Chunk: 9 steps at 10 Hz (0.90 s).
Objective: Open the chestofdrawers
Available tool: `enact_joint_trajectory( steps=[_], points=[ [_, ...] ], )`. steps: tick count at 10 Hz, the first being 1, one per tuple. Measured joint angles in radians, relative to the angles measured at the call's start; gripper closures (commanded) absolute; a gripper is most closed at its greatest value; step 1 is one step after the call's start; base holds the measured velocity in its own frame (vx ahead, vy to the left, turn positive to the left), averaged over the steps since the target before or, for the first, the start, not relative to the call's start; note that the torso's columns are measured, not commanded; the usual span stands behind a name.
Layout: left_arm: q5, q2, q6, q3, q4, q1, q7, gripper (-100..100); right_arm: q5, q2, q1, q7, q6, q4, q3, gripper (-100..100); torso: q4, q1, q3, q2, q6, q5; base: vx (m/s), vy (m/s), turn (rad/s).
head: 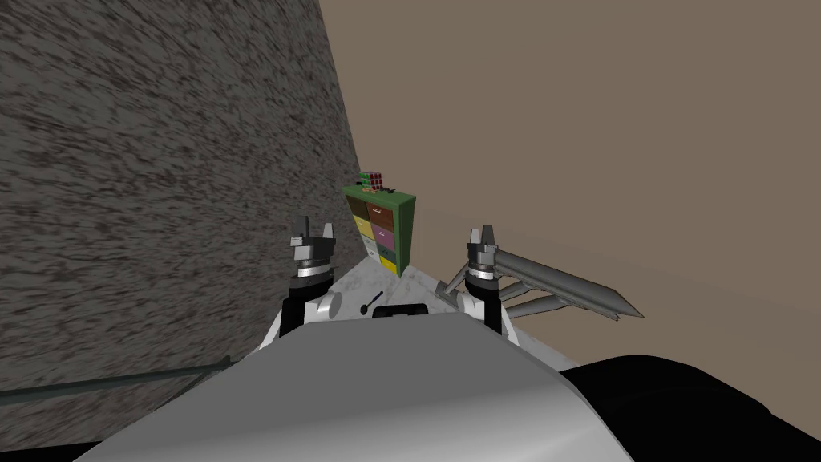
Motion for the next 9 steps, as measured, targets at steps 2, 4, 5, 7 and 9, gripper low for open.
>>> enact_joint_trajectory(
  steps=[2,4,5,7,9],
  points=[
    [0.0,0.0,0.0,0.0,0.0,0.0,0.0,0,0.0,0.0,0.0,0.0,0.0,0.0,0.0,0,0.148,0.0,-0.295,0.148,0.0,0.0,0.0,0.0,0.0],
    [0.0,0.0,0.0,0.0,0.0,0.0,0.0,-100,0.0,0.0,0.0,0.0,0.0,0.0,0.0,0,0.295,0.0,-0.59,0.295,0.0,0.0,0.013,0.006,-0.023],
    [-0.001,0.025,-0.001,-0.002,0.012,-0.001,0.0,-100,0.0,0.0,0.0,0.0,0.0,0.0,0.0,0,0.328,0.001,-0.66,0.328,0.0,0.0,0.04,0.023,-0.054],
    [-0.005,0.065,0.001,-0.007,0.044,-0.016,-0.003,-100,0.0,0.0,0.0,0.0,0.0,0.0,0.0,0,0.34,0.001,-0.684,0.339,0.0,0.0,0.069,0.029,-0.066],
    [-0.014,0.099,0.008,-0.02,0.095,-0.036,-0.009,-100,0.0,0.0,0.0,0.0,0.0,0.0,0.0,0,0.341,0.001,-0.686,0.34,0.0,0.0,0.095,0.05,-0.075]
  ],
)
